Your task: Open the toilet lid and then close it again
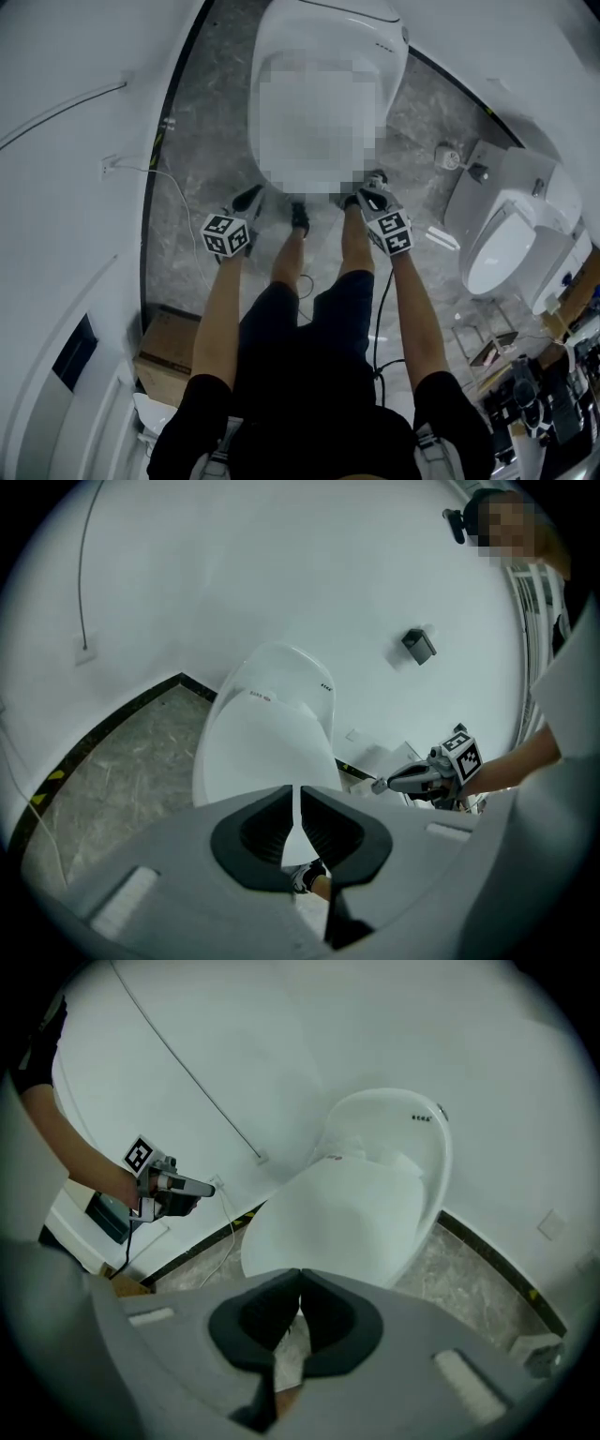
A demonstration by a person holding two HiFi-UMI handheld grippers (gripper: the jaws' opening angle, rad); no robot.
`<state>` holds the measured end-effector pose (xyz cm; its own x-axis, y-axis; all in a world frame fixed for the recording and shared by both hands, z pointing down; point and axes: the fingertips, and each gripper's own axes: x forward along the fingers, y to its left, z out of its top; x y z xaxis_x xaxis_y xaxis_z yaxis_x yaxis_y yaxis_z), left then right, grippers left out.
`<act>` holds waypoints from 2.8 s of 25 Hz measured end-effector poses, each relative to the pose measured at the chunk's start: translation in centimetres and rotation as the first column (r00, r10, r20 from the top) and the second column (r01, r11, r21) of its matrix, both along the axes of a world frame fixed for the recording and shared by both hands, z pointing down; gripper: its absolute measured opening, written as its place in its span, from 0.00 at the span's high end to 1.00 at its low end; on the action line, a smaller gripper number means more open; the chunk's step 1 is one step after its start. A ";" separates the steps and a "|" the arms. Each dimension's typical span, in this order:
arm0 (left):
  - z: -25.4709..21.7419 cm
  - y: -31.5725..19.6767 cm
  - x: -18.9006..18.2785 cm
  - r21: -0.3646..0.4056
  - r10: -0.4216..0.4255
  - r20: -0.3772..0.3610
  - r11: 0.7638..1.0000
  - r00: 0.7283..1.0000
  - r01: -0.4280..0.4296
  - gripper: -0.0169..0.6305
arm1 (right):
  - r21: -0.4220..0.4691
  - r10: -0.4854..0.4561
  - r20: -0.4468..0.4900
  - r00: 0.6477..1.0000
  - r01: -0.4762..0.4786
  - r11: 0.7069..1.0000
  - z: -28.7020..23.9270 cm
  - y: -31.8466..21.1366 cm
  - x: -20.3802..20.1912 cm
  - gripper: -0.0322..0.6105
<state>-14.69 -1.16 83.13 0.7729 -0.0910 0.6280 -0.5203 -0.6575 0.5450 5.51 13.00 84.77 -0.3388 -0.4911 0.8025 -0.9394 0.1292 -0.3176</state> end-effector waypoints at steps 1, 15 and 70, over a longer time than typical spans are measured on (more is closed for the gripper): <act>0.9 0.1 0.0 -0.011 -0.004 0.005 1.000 1.000 0.004 0.95 | -0.009 0.000 0.005 1.000 0.000 1.000 1.0 0.1 0.0 0.95; 12.2 1.7 -0.6 -0.111 -0.093 0.100 0.988 0.991 0.104 0.70 | -0.092 0.135 0.093 0.986 -0.126 0.988 11.8 2.3 0.3 0.82; 13.7 2.1 -2.7 -0.408 -0.391 -0.001 0.840 0.920 0.357 0.91 | -0.208 0.367 0.347 0.863 -0.311 0.927 11.1 2.3 -5.6 0.70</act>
<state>-17.41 0.97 96.87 0.7797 -0.1430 0.6096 -0.6258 -0.1443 0.7665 -0.11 15.30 95.85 -0.4597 -0.5221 0.7183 -0.7241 -0.2479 -0.6436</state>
